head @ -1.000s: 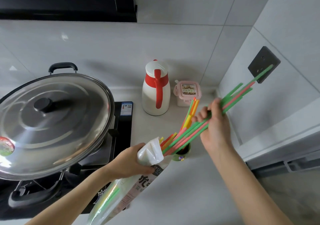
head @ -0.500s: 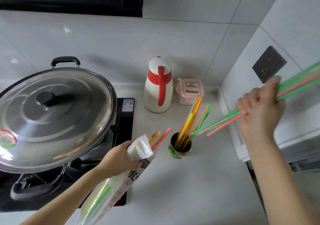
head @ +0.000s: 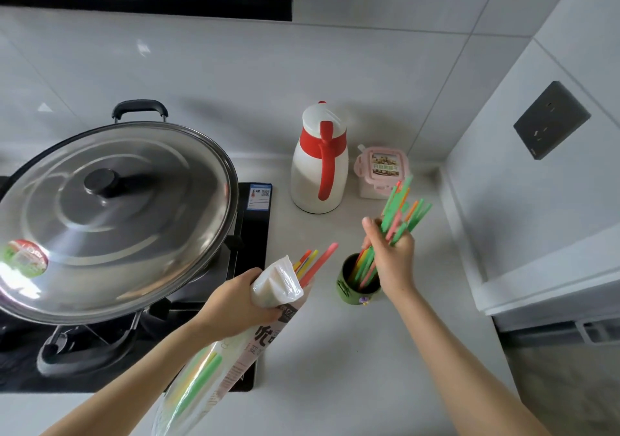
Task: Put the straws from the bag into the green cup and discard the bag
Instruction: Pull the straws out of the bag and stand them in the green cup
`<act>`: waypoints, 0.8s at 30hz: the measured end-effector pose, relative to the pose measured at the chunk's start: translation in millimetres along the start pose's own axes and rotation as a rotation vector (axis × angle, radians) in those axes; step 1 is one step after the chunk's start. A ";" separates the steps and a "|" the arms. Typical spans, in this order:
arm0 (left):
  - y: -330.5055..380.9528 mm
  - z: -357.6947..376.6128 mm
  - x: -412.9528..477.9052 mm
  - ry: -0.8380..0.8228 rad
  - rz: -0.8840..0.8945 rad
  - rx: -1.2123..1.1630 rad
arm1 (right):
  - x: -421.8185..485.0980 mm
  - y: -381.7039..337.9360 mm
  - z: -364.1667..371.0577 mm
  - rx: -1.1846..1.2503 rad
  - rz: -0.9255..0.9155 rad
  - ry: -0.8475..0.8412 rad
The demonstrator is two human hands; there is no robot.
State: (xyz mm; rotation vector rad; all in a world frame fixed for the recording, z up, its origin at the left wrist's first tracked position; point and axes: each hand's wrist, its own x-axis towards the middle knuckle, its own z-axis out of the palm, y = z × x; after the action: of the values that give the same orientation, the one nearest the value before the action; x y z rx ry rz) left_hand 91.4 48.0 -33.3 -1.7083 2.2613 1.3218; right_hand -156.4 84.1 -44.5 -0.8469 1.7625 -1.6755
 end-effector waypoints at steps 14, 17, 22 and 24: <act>13.9 -1.4 -0.6 -0.036 0.037 -0.035 | 20.6 -34.7 -17.0 -0.106 0.003 0.018; 18.7 -2.8 -2.4 -0.050 0.049 -0.064 | 21.4 -46.8 -22.7 -0.208 -0.016 0.003; 22.7 -10.5 -7.4 -0.124 0.080 -0.175 | -11.0 -86.6 -33.0 -0.544 -0.679 0.249; 23.9 -15.5 -10.0 -0.148 0.095 -0.200 | -36.1 -76.7 -24.4 -0.467 -0.674 0.175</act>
State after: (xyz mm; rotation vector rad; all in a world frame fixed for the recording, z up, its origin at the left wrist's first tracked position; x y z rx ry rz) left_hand 83.4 47.4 -4.1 -1.5108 2.2185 1.6850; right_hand -146.7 125.8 32.6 -1.6974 2.1886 -1.7838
